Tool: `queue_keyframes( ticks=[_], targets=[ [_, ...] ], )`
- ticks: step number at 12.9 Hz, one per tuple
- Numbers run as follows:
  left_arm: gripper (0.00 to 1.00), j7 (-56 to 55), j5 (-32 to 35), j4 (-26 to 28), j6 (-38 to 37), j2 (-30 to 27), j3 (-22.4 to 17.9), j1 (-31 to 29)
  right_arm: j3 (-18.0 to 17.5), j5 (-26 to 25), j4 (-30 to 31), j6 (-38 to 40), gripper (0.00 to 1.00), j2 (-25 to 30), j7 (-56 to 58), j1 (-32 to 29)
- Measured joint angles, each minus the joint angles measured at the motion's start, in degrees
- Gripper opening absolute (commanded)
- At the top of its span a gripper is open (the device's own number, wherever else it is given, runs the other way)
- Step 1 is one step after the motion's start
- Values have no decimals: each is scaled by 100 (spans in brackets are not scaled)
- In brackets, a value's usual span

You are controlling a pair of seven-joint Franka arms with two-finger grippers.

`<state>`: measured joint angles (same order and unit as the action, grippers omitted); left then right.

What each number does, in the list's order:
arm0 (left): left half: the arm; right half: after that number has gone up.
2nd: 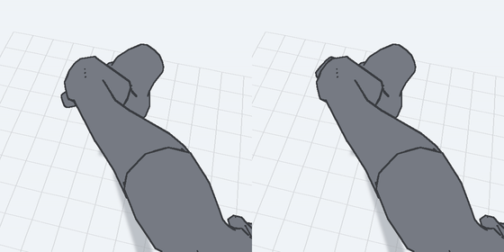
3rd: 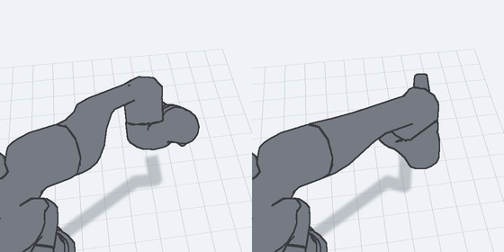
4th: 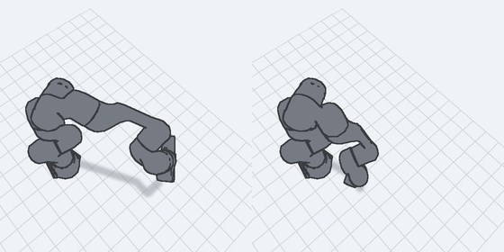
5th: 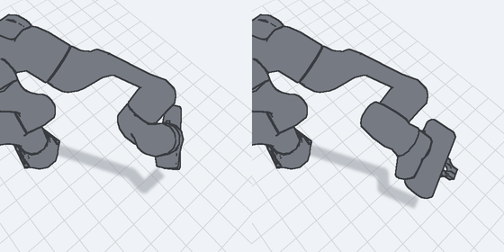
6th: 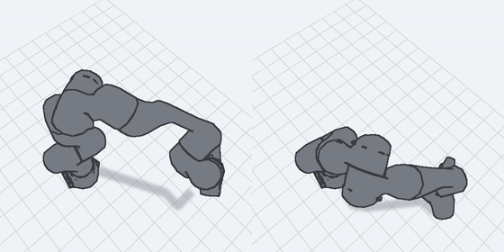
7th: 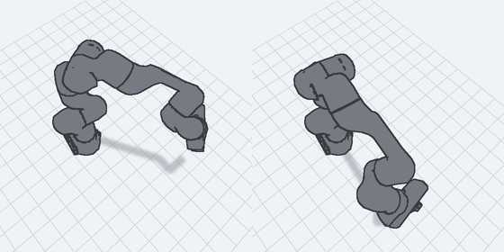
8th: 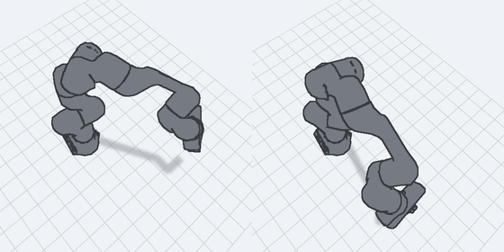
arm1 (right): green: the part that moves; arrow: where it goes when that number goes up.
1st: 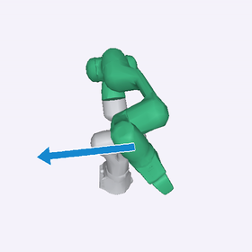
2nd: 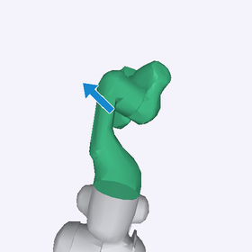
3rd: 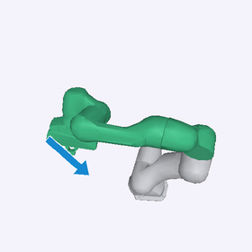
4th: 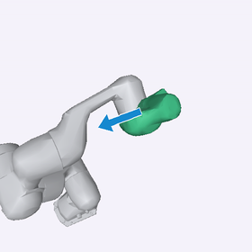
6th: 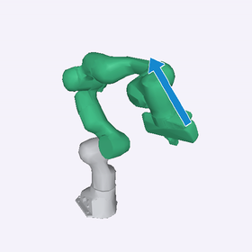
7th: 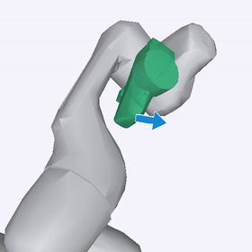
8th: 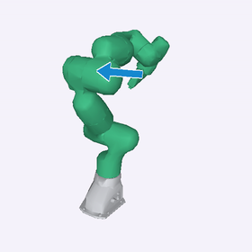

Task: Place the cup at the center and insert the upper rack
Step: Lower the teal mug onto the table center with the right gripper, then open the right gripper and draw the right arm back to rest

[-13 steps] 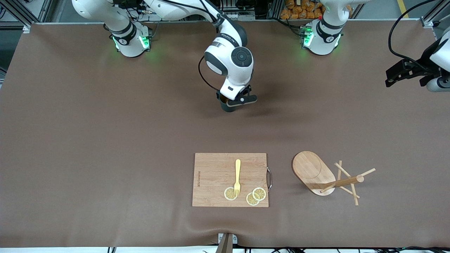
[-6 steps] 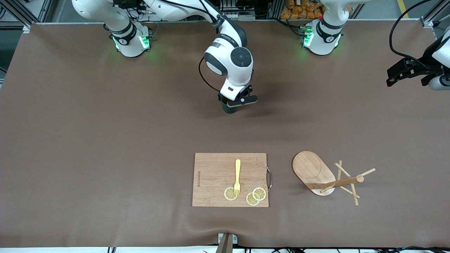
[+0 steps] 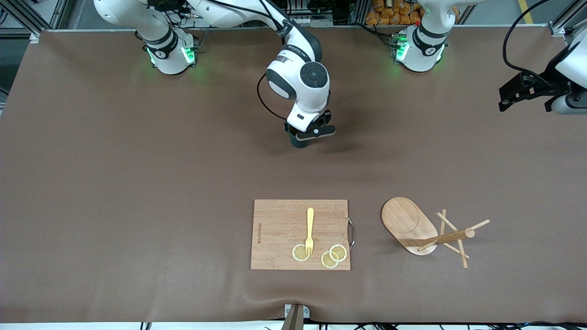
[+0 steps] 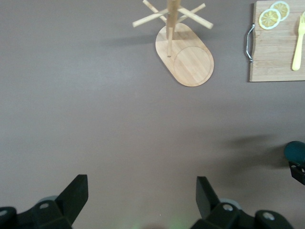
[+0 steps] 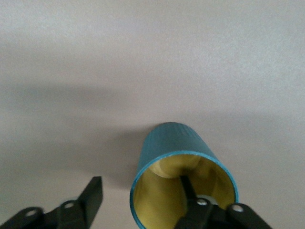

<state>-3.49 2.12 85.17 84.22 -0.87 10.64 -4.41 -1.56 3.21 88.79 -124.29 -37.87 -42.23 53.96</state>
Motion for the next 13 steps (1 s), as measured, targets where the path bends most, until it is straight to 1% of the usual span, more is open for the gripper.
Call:
queue_keyframes(
  ticks=[3,5,6,8,10,11,13],
  targets=[
    [100,0,0,-5,-3,-30,34,0,64,6,-175,-4,100,59,361,-123],
    [100,0,-13,-6,-3,-34,35,0,85,7,-292,149,100,362,524,-423],
    [100,-1,-68,-8,-3,-34,34,-3,93,7,-341,365,100,638,559,-623],
    [100,-191,-341,-47,-3,-37,24,-17,109,8,-396,983,100,1344,596,-1088],
    [100,-642,-473,-166,-15,-51,66,-8,114,7,-428,1729,100,2029,628,-1638],
    [100,-971,-497,-214,-27,-62,177,-5,113,7,-460,2168,100,2327,768,-1958],
    [100,-1870,-501,-258,-47,-73,598,10,119,7,-608,2996,100,2776,1431,-2601]
  ],
)
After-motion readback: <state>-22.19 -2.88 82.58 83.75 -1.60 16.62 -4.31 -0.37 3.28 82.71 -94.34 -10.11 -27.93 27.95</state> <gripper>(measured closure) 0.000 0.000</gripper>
